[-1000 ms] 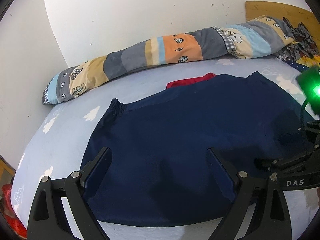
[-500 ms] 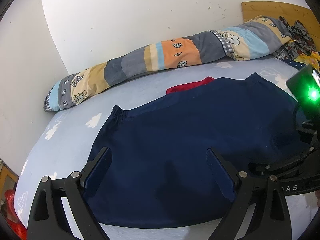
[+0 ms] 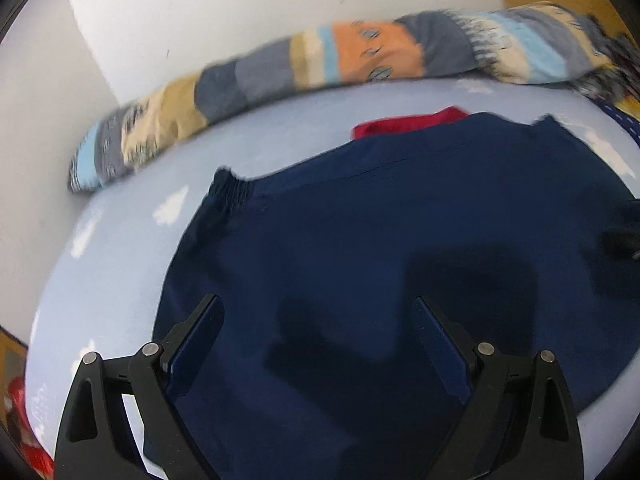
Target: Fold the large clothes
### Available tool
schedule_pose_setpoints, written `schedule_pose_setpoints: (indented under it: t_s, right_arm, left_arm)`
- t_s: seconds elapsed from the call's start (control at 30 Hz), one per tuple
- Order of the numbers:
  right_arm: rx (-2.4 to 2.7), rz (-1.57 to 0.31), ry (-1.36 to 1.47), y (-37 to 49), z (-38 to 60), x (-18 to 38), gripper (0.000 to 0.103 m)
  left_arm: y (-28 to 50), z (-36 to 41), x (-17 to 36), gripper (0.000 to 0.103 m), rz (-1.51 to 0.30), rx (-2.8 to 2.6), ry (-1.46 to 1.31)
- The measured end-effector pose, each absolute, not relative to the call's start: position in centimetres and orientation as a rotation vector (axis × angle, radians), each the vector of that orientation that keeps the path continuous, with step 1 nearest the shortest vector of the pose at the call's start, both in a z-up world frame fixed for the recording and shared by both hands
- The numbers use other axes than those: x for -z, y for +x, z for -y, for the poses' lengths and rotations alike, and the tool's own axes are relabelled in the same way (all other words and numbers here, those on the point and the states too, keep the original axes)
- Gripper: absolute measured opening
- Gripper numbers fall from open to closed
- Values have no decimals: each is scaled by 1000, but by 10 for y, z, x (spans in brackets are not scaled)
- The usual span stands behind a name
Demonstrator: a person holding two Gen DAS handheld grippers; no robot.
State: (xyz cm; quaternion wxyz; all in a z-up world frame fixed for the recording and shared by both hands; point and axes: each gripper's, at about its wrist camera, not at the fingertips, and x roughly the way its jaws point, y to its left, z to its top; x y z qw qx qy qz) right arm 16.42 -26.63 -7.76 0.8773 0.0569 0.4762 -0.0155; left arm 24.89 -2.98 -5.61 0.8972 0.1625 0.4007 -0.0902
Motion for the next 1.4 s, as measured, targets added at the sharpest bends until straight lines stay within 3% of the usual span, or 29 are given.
schedule_pose_setpoints:
  t_s: [0.27, 0.5, 0.6, 0.67, 1.0, 1.23, 1.4]
  right_arm:
    - [167, -931, 229, 228, 352, 60, 84]
    - [219, -1025, 289, 293, 392, 97, 83]
    - [194, -1126, 325, 306, 404, 128, 83]
    - [190, -1095, 348, 302, 406, 125, 83]
    - [88, -948, 523, 163, 404, 59, 83]
    - [151, -941, 840, 40, 440, 88, 83]
    - [208, -941, 1061, -1, 448, 126, 83]
  left_arm:
    - [332, 11, 48, 95, -857, 100, 199]
    - [397, -28, 100, 97, -1008, -6, 97]
    - [403, -37, 105, 101, -1014, 19, 52]
    - [402, -37, 97, 101, -1016, 15, 65]
    - [324, -106, 62, 101, -1083, 47, -121]
    - [252, -185, 70, 101, -1134, 5, -242]
    - [226, -221, 84, 101, -1196, 34, -420]
